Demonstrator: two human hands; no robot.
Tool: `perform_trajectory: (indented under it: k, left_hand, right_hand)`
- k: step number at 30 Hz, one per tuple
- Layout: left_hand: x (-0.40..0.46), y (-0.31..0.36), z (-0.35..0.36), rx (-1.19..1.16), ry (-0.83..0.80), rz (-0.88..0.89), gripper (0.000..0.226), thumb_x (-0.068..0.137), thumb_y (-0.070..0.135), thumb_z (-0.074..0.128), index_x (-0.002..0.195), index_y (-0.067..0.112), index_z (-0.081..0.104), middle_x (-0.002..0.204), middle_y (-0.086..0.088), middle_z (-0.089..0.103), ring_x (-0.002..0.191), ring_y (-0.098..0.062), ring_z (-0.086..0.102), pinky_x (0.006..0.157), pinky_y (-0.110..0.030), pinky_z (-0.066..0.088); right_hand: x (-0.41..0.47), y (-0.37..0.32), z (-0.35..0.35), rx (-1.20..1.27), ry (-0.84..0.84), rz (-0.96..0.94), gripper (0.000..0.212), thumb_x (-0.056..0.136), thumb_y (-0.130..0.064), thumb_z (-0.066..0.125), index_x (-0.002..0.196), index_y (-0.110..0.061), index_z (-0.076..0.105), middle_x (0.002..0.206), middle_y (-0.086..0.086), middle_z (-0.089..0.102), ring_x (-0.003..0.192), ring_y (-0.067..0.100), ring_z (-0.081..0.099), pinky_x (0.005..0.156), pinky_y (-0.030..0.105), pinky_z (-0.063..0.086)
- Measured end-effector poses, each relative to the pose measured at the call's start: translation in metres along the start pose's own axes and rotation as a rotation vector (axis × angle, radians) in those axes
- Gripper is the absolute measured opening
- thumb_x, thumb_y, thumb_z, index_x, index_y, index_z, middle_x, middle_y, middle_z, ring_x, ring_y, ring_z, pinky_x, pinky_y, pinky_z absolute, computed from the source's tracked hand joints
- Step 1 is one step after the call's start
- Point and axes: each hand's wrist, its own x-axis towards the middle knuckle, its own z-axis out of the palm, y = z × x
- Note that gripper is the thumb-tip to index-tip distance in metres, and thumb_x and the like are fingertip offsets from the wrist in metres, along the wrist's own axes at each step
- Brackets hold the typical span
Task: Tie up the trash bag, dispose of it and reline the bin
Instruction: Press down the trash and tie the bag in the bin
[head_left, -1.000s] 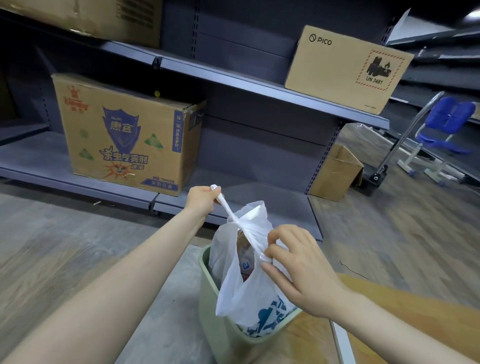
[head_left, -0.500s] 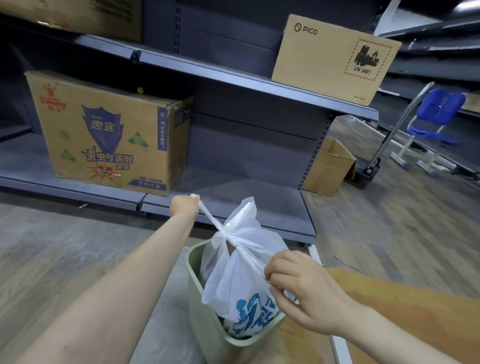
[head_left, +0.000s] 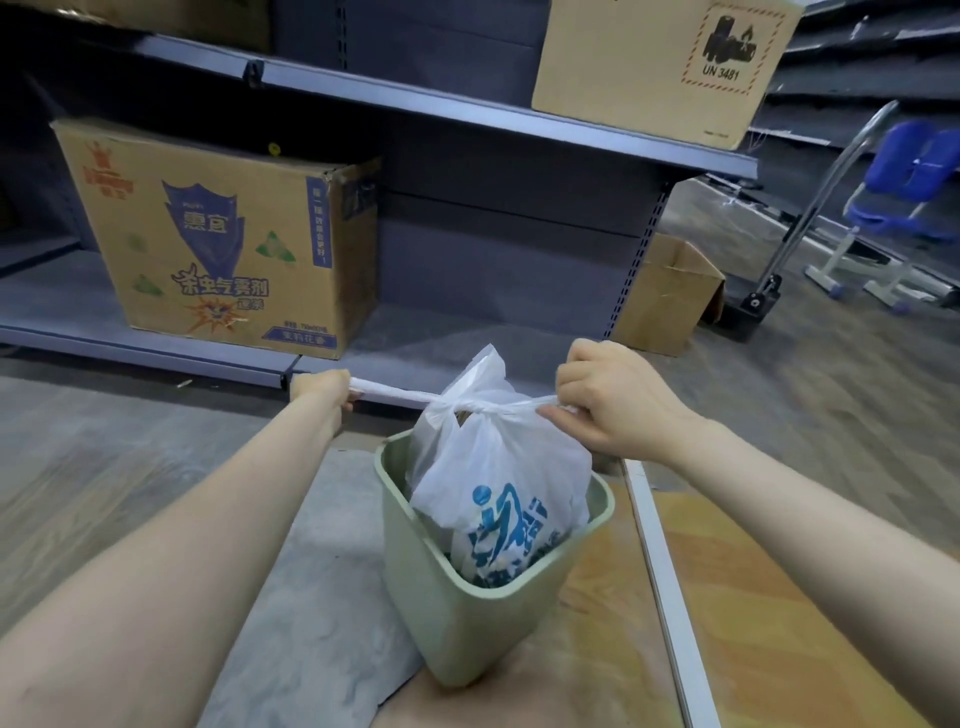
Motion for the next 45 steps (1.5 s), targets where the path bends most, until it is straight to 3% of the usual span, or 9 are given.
perform_trajectory:
  k: [5,12,16,19,27,32,38,42,45]
  left_hand:
    - [-0.002,-0.025,-0.015,0.283,-0.100,0.084,0.022,0.096,0.023,0.050,0.082,0.007,0.056,0.072,-0.005,0.059,0.058,-0.016,0.052,0.068,-0.031,0.042]
    - [-0.003,-0.045,-0.011,0.675,-0.432,0.193,0.017,0.093,0.008,0.047,0.104,0.011,0.059,0.089,-0.007,0.059,0.072,-0.018,0.057,0.077,-0.038,0.050]
    - [-0.003,-0.049,-0.001,0.806,-0.494,0.144,0.025,0.097,0.012,0.038,0.111,0.014,0.060,0.096,-0.009,0.061,0.075,-0.022,0.063,0.072,-0.038,0.056]
    - [-0.002,-0.051,0.003,0.839,-0.509,0.136,0.027,0.100,0.011,0.036,0.114,0.013,0.059,0.090,-0.009,0.062,0.069,-0.022,0.065,0.069,-0.035,0.059]
    - [-0.029,-0.056,0.007,0.749,-0.600,0.143,0.032,0.095,0.004,0.029,0.122,0.008,0.045,0.096,-0.015,0.061,0.063,-0.028,0.065,0.056,-0.032,0.058]
    - [-0.068,-0.094,0.027,0.612,-0.656,0.062,0.022,0.092,-0.002,0.028,0.108,0.003,0.041,0.089,-0.017,0.059,0.063,-0.027,0.064,0.050,-0.027,0.056]
    - [-0.101,-0.112,0.065,0.425,-0.665,0.102,0.024,0.100,0.013,0.033,0.077,0.019,0.039,0.078,-0.008,0.056,0.065,-0.021,0.061,0.053,-0.024,0.052]
    - [-0.103,-0.102,0.066,0.483,-0.679,0.129,0.022,0.101,0.019,0.032,0.080,0.021,0.038,0.078,-0.002,0.056,0.065,-0.019,0.062,0.051,-0.022,0.049]
    - [-0.094,-0.096,0.062,0.574,-0.590,0.205,0.017,0.099,0.029,0.038,0.092,0.015,0.045,0.094,-0.004,0.059,0.085,-0.022,0.058,0.071,-0.029,0.044]
  right_hand:
    - [-0.028,-0.020,0.033,0.196,0.044,0.197,0.046,0.086,-0.038,0.045,0.049,-0.012,0.052,0.051,-0.003,0.048,0.055,0.020,0.047,0.046,0.035,0.045]
    - [-0.061,-0.050,0.057,0.465,0.093,0.550,0.030,0.085,-0.036,0.055,0.108,-0.017,0.057,0.106,-0.004,0.051,0.084,0.015,0.057,0.071,0.037,0.053]
    - [-0.084,-0.071,0.059,0.504,-0.088,1.299,0.066,0.091,-0.032,0.054,0.144,-0.010,0.022,0.140,0.009,0.031,0.102,0.025,0.056,0.076,0.034,0.047]
    - [-0.091,-0.088,0.067,0.946,-0.383,1.645,0.040,0.095,-0.036,0.048,0.123,-0.006,0.046,0.100,0.012,0.058,0.075,0.027,0.065,0.065,0.034,0.051]
    - [-0.087,-0.033,0.093,0.790,-0.157,1.610,0.024,0.089,-0.020,0.057,0.069,-0.009,0.051,0.080,0.017,0.067,0.075,0.035,0.069,0.066,0.045,0.059]
    - [-0.088,0.013,0.092,0.580,-0.108,1.558,0.028,0.080,-0.015,0.062,0.054,-0.013,0.052,0.062,0.009,0.057,0.068,0.032,0.059,0.064,0.032,0.045]
    - [-0.113,0.038,0.097,0.986,0.070,1.651,0.026,0.088,0.004,0.057,0.113,0.004,0.065,0.107,0.016,0.065,0.093,0.027,0.060,0.093,0.043,0.050]
    - [-0.115,0.043,0.096,1.104,-0.024,1.628,0.047,0.086,0.018,0.035,0.124,0.002,0.058,0.116,0.018,0.063,0.097,0.029,0.060,0.079,0.035,0.051]
    - [-0.109,0.041,0.087,0.969,0.085,1.506,0.046,0.092,0.013,0.031,0.134,0.003,0.047,0.133,0.014,0.053,0.119,0.028,0.051,0.095,0.031,0.041]
